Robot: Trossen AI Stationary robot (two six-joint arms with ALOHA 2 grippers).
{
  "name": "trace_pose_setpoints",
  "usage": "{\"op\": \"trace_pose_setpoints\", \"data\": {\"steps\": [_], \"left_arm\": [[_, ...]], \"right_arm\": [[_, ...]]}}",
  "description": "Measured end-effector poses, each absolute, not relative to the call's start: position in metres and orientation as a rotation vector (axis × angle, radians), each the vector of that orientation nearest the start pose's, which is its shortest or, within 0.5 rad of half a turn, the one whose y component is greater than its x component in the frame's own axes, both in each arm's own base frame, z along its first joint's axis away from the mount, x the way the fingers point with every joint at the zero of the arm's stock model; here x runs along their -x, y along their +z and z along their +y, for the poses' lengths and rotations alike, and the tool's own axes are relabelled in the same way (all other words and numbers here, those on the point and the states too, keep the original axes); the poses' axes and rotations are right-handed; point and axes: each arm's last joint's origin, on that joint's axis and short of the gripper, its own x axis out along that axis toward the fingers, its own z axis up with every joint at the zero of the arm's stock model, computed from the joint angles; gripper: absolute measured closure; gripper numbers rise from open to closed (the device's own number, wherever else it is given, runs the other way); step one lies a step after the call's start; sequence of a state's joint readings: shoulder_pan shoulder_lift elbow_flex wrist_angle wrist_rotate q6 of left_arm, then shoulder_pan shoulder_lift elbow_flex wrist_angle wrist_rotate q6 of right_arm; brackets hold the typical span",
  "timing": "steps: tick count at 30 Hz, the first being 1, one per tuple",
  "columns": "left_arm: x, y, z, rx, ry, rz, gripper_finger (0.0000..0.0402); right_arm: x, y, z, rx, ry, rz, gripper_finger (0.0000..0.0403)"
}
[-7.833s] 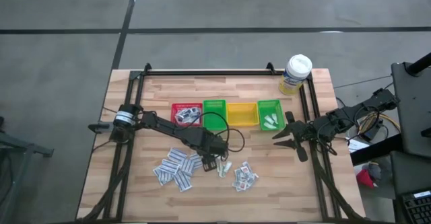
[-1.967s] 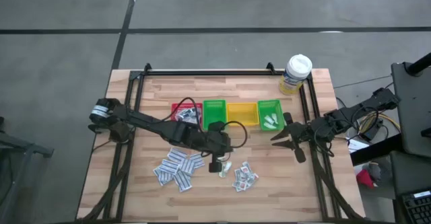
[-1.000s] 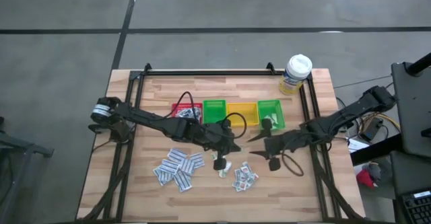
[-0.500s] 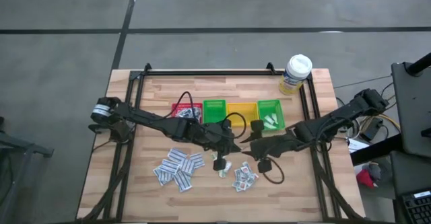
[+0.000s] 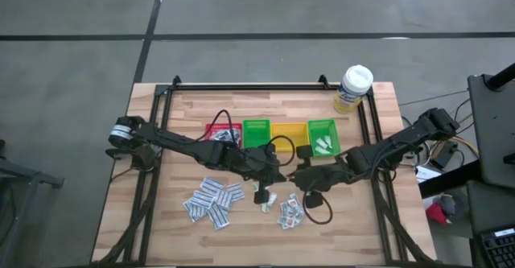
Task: Pick & Place First Aid Supplies
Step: Put the green bandage into the right green basket
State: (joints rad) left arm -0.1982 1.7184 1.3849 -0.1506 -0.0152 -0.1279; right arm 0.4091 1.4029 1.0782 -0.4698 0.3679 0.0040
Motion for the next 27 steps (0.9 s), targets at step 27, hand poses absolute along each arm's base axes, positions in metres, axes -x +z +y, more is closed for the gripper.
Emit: {"op": "trace_pose_setpoints", "data": {"steps": [27], "left_arm": [[-0.3819,0.2871,-0.0761,-0.021,-0.144,0.599,0.0279]], "right_arm": [[-0.2640,0.2687,0.0977,0.303,-0.112,0.843,0.0395]]}}
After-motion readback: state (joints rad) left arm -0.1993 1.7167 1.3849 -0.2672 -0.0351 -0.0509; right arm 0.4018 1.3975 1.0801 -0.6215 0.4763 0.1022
